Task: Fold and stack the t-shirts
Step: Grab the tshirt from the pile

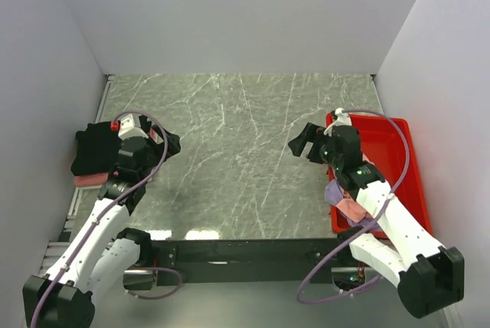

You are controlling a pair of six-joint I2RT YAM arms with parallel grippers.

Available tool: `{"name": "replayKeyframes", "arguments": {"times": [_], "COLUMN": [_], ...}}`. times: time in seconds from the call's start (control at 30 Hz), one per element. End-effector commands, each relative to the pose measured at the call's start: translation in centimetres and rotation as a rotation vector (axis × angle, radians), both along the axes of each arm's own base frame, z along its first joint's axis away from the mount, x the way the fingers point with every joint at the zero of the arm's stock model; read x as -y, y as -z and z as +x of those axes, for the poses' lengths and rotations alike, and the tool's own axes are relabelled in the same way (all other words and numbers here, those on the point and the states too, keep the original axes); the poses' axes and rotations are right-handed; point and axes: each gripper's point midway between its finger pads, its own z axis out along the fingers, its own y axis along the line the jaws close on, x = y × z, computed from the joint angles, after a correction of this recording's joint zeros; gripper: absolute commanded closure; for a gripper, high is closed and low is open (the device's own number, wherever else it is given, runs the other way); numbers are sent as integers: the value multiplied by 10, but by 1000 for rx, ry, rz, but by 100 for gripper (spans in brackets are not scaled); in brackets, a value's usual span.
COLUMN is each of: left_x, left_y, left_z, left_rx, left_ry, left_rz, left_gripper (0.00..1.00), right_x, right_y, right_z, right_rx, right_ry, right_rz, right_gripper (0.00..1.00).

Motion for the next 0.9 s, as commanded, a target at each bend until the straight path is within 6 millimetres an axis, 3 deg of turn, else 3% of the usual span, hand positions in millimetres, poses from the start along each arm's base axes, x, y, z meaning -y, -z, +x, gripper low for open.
{"name": "replayKeyframes", "arguments": {"times": [0.0, 0.2, 0.43, 0.53, 0.63, 0.87], "left_x": [4, 4, 4, 3, 7, 10], "left_y": [-21, -25, -18, -16, -12, -11], "left_z": [2, 0, 1, 3, 4, 4], "left_rx": [63, 81, 59, 42, 27, 22], "left_ry": [10, 5, 7, -3, 18, 40], "left_rz": [-28, -36, -30, -20, -16, -14], "left_gripper": [1, 1, 1, 0, 1, 0], "right_x": [15, 44, 126, 150, 171, 185], "right_y": [-40, -45, -55, -44, -18, 30], "right_z": [3, -2, -19, -35, -51, -49], "right_rx": [82, 62, -4, -80, -175, -283], "right_ry": [66, 217, 675, 778, 834, 812], "right_rz": [-35, -91, -172, -195, -235, -179], "right_gripper": [3, 2, 0, 0, 0, 1]}}
